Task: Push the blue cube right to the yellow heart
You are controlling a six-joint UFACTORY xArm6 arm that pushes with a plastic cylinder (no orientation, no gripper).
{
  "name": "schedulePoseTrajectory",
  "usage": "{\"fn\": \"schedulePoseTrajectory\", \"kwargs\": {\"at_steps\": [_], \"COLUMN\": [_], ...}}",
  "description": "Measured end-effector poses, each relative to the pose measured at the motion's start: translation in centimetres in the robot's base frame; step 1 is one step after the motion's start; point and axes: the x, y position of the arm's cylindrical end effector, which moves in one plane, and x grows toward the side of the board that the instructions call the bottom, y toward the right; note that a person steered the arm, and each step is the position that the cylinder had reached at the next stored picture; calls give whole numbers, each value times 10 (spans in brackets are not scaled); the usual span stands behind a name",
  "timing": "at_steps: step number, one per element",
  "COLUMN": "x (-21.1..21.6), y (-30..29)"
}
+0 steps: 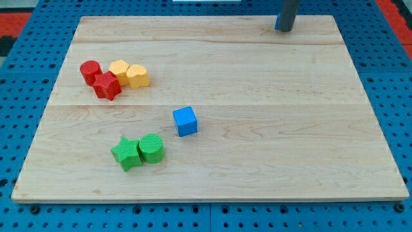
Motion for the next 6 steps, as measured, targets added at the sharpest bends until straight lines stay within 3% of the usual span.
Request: {"fn": "schedulePoseTrajectory", "kwargs": {"at_steps": [1, 2, 3, 4, 6], "x": [97, 201, 278, 281, 208], "y": [-1, -35, -100, -182, -297]}}
